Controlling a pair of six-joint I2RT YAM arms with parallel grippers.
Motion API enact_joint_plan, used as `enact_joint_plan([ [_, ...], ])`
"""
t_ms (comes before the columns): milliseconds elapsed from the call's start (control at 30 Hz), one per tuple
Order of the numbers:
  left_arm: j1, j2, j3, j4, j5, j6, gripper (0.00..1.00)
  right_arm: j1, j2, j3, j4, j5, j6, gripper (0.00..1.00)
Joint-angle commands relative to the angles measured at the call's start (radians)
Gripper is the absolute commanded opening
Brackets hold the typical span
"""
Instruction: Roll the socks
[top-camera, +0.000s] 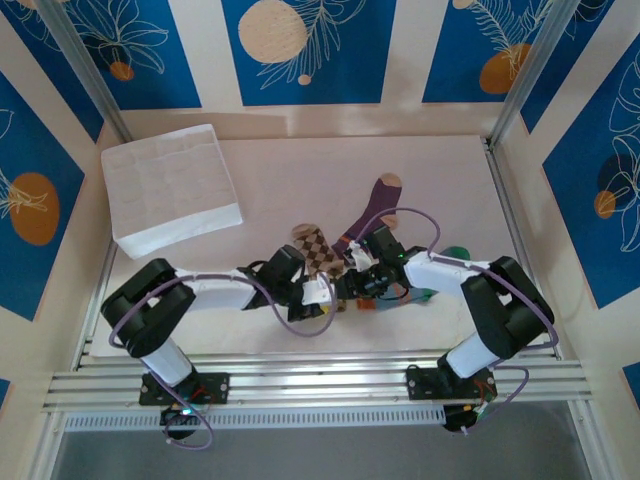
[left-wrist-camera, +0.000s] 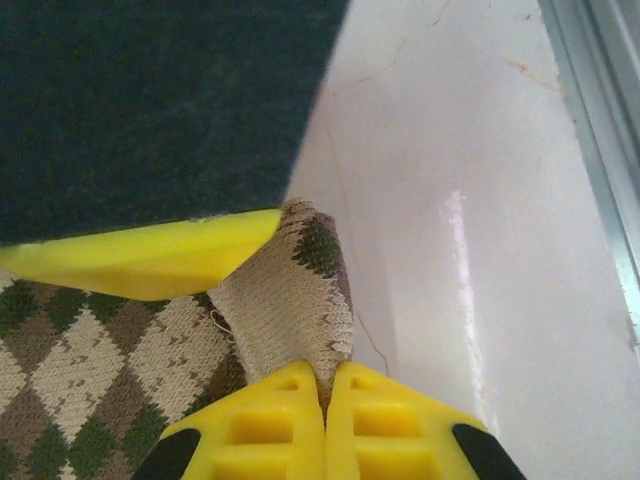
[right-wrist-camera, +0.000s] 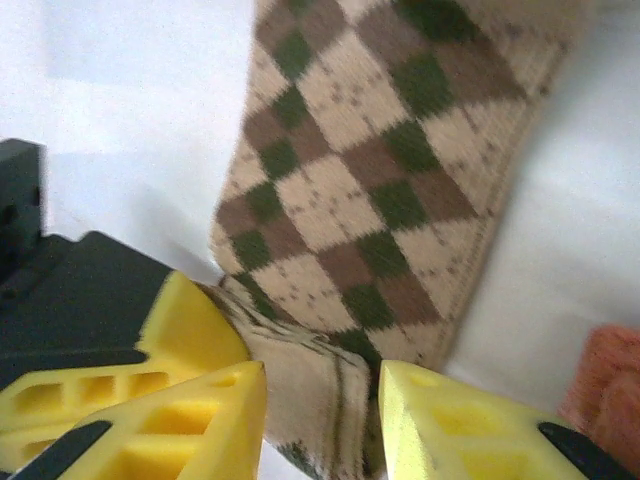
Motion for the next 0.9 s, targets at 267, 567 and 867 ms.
enact_joint_plan([
  [267,0.117,0.107,0.057,-0.049,0.282,-0.221,0.0,0.0,0.061,-0.07,0.234,-0.166,-0.008,0.37],
  [567,0.198,0.152,0.073,-0.022,0.352,-0.361,0.0,0.002,0.088,-0.114,0.299,-0.174,-0.008,0.39],
  [867,0.26,0.218,0.092,0.019,0.368,-0.546,0.0,0.032,0.071,-0.076,0.209,-0.062,-0.078,0.38],
])
